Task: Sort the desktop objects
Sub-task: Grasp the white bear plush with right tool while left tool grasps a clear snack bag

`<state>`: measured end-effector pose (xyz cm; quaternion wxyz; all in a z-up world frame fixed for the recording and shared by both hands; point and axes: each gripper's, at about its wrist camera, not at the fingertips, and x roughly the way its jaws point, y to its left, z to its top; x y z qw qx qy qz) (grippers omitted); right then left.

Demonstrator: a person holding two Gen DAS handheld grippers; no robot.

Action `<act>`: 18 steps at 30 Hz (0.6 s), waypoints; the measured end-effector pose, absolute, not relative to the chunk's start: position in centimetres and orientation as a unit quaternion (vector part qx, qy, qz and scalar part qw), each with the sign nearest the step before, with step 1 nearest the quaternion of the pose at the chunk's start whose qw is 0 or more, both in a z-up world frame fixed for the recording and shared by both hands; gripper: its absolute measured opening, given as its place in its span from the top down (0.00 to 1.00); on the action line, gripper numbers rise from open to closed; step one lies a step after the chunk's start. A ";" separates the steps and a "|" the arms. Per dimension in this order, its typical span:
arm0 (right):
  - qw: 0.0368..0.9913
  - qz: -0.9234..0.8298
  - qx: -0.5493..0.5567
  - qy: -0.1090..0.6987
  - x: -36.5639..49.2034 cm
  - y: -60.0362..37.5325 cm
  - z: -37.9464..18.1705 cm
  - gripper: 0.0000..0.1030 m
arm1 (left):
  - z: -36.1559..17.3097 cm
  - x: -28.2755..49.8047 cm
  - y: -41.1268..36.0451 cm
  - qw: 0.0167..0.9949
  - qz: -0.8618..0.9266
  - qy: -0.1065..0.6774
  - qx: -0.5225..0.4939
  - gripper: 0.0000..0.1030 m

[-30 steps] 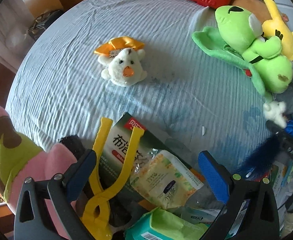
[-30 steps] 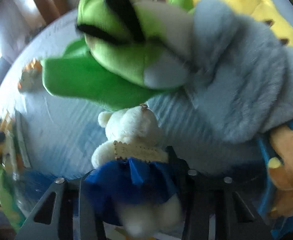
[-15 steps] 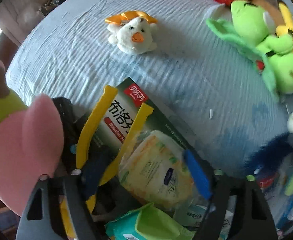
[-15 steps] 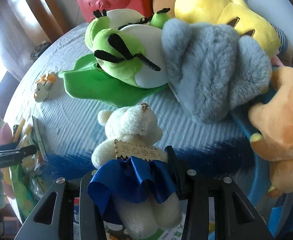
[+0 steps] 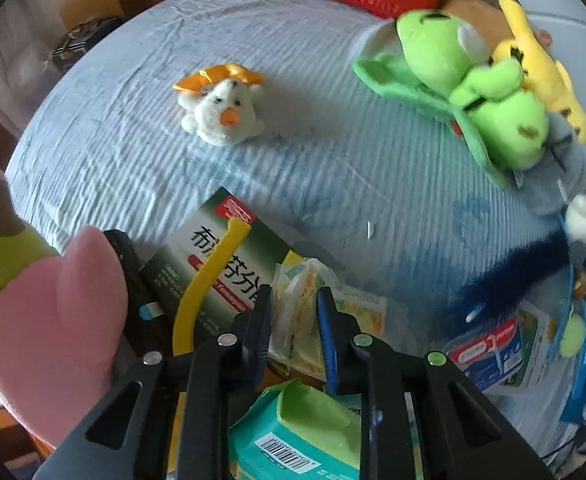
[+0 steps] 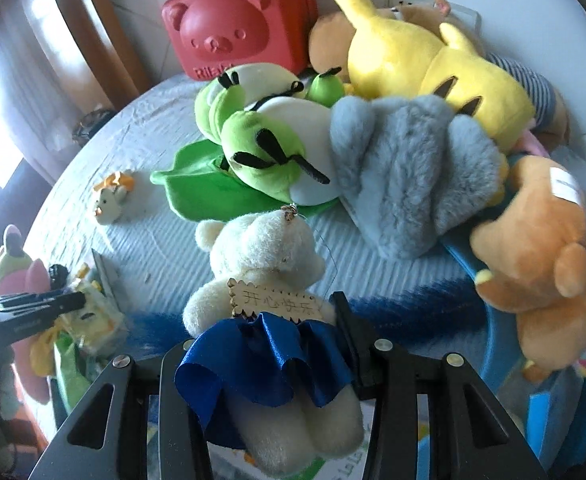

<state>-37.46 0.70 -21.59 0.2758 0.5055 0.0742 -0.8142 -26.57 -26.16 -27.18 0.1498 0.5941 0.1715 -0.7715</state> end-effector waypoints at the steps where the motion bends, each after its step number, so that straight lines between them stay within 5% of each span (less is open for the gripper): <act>1: 0.276 -0.815 0.505 0.071 -37.2 0.8 -21.5 0.59 | -27.4 -26.5 -26.1 0.141 -0.771 0.165 0.599 0.79; 6: 0.270 -0.816 0.508 0.060 -36.6 1.5 -21.5 0.59 | -27.9 -26.9 -25.7 0.124 -0.782 0.138 0.595 0.76; 9: 0.267 -0.815 0.511 0.059 -36.4 1.7 -21.5 0.59 | -27.4 -27.1 -25.3 0.114 -0.788 0.133 0.590 0.89; 18: 0.272 -0.830 0.484 0.055 -34.1 2.0 -18.4 0.59 | -20.0 -26.1 -24.1 0.093 -0.838 0.121 0.524 0.90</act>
